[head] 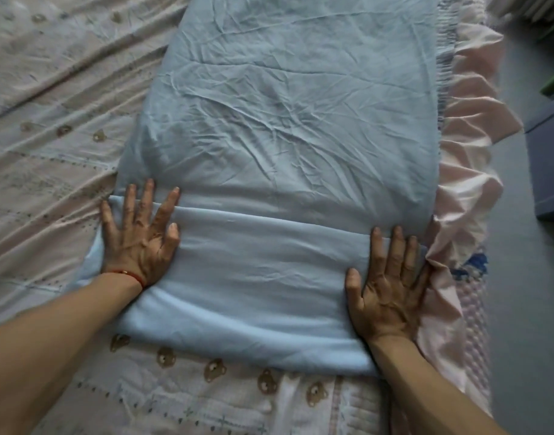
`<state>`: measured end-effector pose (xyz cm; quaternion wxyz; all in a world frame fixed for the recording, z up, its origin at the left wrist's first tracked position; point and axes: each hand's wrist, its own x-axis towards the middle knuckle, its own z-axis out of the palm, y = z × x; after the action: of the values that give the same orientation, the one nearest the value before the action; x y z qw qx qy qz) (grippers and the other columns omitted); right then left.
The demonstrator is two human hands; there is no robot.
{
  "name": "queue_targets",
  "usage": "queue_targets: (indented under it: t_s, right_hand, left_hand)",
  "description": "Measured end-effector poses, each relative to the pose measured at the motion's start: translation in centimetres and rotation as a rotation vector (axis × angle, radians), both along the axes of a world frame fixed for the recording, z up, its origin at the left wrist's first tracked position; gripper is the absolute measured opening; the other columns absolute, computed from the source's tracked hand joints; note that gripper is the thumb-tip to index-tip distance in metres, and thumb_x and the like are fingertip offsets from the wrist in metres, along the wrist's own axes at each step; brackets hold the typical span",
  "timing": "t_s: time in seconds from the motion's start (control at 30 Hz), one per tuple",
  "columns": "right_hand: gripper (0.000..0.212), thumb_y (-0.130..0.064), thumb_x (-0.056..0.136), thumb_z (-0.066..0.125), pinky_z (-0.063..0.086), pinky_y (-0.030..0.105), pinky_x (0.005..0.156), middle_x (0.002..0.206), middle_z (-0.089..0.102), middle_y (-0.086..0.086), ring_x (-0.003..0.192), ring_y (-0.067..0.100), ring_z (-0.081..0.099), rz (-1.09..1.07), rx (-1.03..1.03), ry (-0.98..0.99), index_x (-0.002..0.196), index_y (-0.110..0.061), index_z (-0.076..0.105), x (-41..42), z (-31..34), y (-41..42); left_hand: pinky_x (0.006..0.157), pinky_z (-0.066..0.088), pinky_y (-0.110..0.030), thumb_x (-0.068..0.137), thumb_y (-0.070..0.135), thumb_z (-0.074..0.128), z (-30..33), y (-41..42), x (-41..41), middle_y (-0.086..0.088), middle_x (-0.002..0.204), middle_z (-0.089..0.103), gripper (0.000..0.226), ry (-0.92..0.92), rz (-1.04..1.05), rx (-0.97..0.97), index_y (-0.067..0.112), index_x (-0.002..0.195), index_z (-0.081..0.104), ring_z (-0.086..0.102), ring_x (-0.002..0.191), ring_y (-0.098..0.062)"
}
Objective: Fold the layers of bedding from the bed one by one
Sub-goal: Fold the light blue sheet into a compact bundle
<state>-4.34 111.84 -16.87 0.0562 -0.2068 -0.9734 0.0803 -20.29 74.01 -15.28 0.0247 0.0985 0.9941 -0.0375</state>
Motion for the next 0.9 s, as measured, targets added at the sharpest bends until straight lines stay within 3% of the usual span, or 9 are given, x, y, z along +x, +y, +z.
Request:
queue_targets:
  t_s: [0.1, 0.17, 0.23, 0.3, 0.4, 0.47, 0.6, 0.73, 0.9]
  right_hand:
    - [0.080, -0.056, 0.089, 0.037, 0.009, 0.060, 0.121, 0.170, 0.015, 0.009, 0.156, 0.034, 0.013, 0.025, -0.056, 0.014, 0.162, -0.025, 0.024, 0.2, 0.3, 0.4]
    - [0.080, -0.055, 0.089, 0.037, 0.005, 0.061, 0.122, 0.170, 0.015, 0.010, 0.156, 0.035, 0.012, 0.054, -0.098, 0.028, 0.162, -0.024, 0.025, 0.3, 0.7, 0.5]
    - [0.081, -0.055, 0.089, 0.035, 0.001, 0.061, 0.122, 0.170, 0.011, 0.011, 0.156, 0.034, 0.008, 0.079, -0.143, 0.004, 0.162, -0.024, 0.021, 0.3, 1.2, 0.6]
    - [0.082, -0.056, 0.089, 0.033, 0.001, 0.062, 0.122, 0.171, 0.008, 0.012, 0.157, 0.034, 0.005, 0.127, -0.187, -0.039, 0.163, -0.024, 0.018, 0.8, 2.0, 1.2]
    - [0.082, -0.055, 0.087, 0.034, -0.007, 0.062, 0.122, 0.170, 0.013, 0.013, 0.157, 0.036, 0.002, 0.236, -0.155, -0.050, 0.161, -0.021, 0.026, 0.1, 3.7, 2.6]
    - [0.081, -0.050, 0.085, 0.042, -0.016, 0.062, 0.120, 0.171, 0.010, 0.007, 0.158, 0.033, -0.005, 0.501, -0.089, -0.003, 0.161, -0.026, 0.028, -1.8, 5.2, 3.0]
    - [0.072, -0.046, 0.092, 0.048, -0.002, 0.060, 0.125, 0.170, 0.017, 0.002, 0.158, 0.029, 0.004, 1.043, 0.062, 0.033, 0.160, -0.033, 0.029, -7.7, 4.7, 3.7]
    - [0.076, -0.048, 0.095, 0.045, 0.005, 0.060, 0.125, 0.171, 0.010, 0.000, 0.158, 0.027, 0.000, 1.116, 0.050, -0.083, 0.163, -0.033, 0.015, -9.0, 2.6, 5.1]
    - [0.078, -0.049, 0.092, 0.043, 0.008, 0.065, 0.122, 0.172, 0.007, 0.001, 0.158, 0.029, 0.001, 1.120, 0.033, -0.144, 0.163, -0.030, 0.017, -9.0, 2.3, 5.0]
  left_hand:
    - [0.115, -0.001, -0.072, 0.094, 0.052, 0.012, 2.1, 1.6, 0.7, -0.005, 0.169, 0.011, 0.066, -0.025, 0.138, -0.243, 0.041, 0.159, 0.007, 0.006, 0.154, -0.034]
    - [0.113, -0.003, -0.073, 0.096, 0.055, 0.001, 3.6, 3.6, 2.3, -0.004, 0.169, 0.000, 0.065, -0.028, 0.308, -0.289, 0.041, 0.158, -0.005, -0.004, 0.154, -0.036]
    - [0.112, -0.009, -0.075, 0.097, 0.061, 0.003, 5.1, 8.4, 5.1, -0.004, 0.169, -0.009, 0.063, -0.036, 0.465, -0.112, 0.045, 0.156, -0.013, -0.012, 0.153, -0.038]
    - [0.110, -0.010, -0.076, 0.100, 0.060, 0.011, 5.5, 15.0, 8.2, -0.002, 0.168, -0.012, 0.060, -0.062, 0.474, 0.110, 0.050, 0.154, -0.012, -0.015, 0.153, -0.038]
    - [0.108, -0.012, -0.077, 0.101, 0.059, 0.015, 4.4, 22.5, 10.0, 0.001, 0.168, -0.014, 0.056, -0.130, 0.408, 0.208, 0.056, 0.153, -0.007, -0.017, 0.152, -0.038]
    - [0.106, -0.010, -0.078, 0.097, 0.061, 0.010, 3.1, 23.8, 9.9, 0.000, 0.168, -0.017, 0.059, -0.178, 0.450, 0.195, 0.055, 0.152, -0.010, -0.020, 0.151, -0.039]
    - [0.108, -0.006, -0.077, 0.093, 0.062, 0.001, 0.8, 23.6, 10.0, 0.001, 0.167, -0.018, 0.062, -0.082, 0.444, 0.090, 0.052, 0.153, -0.013, -0.019, 0.151, -0.040]
    - [0.109, 0.002, -0.077, 0.094, 0.061, 0.019, -0.6, 23.8, 9.7, -0.002, 0.169, -0.008, 0.065, -0.006, 0.453, 0.113, 0.050, 0.156, 0.001, -0.009, 0.153, -0.040]
    - [0.109, 0.004, -0.077, 0.093, 0.060, 0.028, 0.2, 23.8, 9.5, -0.003, 0.169, -0.008, 0.070, -0.030, 0.445, 0.123, 0.049, 0.157, 0.001, -0.007, 0.153, -0.041]
